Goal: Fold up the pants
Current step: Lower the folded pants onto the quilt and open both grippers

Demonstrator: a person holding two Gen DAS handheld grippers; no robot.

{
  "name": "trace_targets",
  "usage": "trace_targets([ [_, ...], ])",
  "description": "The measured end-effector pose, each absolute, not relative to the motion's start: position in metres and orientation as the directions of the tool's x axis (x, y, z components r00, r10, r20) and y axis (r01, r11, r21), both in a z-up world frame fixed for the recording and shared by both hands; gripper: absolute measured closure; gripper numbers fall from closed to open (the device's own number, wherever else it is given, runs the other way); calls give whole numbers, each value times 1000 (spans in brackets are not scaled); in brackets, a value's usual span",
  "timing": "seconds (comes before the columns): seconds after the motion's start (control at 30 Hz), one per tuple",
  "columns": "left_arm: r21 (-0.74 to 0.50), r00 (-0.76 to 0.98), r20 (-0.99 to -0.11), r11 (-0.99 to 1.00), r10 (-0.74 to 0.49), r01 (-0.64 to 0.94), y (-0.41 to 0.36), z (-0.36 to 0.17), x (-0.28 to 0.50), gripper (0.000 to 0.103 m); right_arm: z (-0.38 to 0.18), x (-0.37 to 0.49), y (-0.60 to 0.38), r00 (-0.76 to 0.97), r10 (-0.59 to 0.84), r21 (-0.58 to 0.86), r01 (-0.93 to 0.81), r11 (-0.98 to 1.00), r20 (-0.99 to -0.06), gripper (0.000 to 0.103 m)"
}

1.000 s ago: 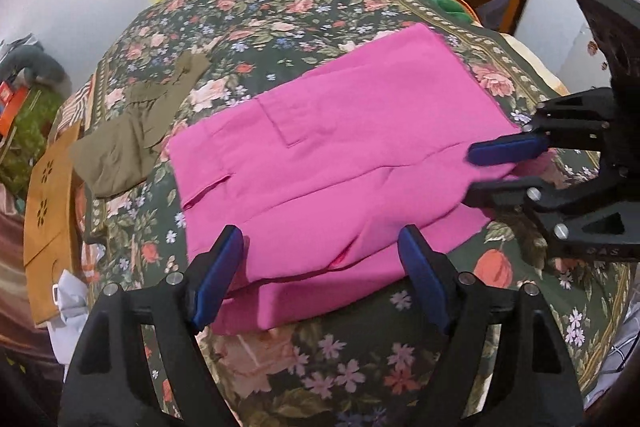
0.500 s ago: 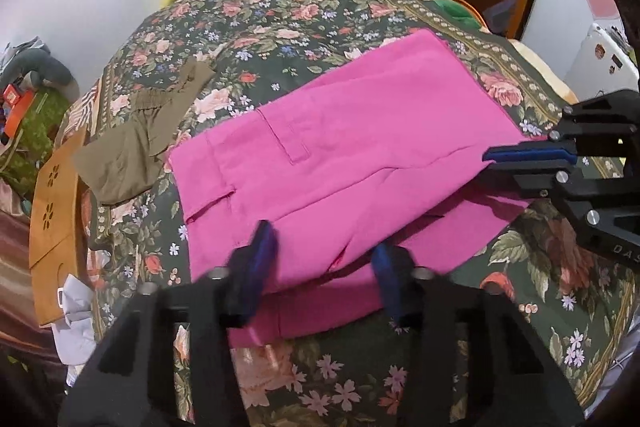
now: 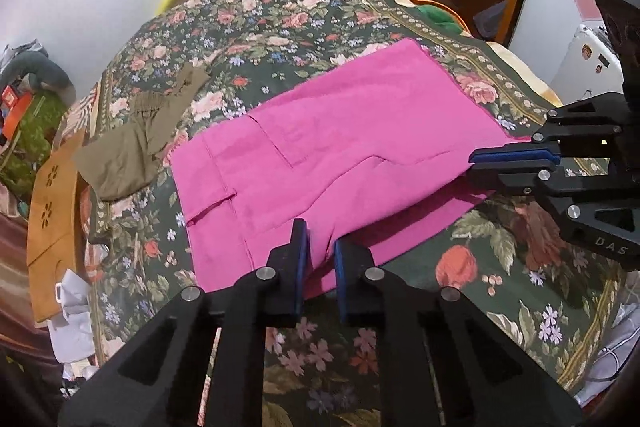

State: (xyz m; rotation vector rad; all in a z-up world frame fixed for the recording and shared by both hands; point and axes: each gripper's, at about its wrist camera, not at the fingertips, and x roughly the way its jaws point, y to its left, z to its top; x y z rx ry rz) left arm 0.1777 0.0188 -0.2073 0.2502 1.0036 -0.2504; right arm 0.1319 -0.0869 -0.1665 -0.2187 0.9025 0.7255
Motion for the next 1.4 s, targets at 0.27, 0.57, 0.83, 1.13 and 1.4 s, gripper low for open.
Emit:
trace_targets([
  [0.27,49,478,-870,943,-123,330,22,-207,162,88,-166,124,-94,401,469,132,-633,763,-787,98],
  [0.57,-95,496,-844,966,-206,240,57,-181,164,64,-142,129,-100,413,543,232,-598,767,-732,98],
  [0.83,-105,512,-842,982,-172,158,76,-181,192,59,-160,153,-82,376,543,295,-544,785,-751,83],
  [1.13,-94,438,-886,984,-151,149,70,-228,201,57,-190,157,-72,291,501,289,-546,787,-815,75],
  [1.4,-23,465,-880,988,-94,155,83,-230,190,48,-198,153,-110,315,471,286,-487,826,-824,74],
])
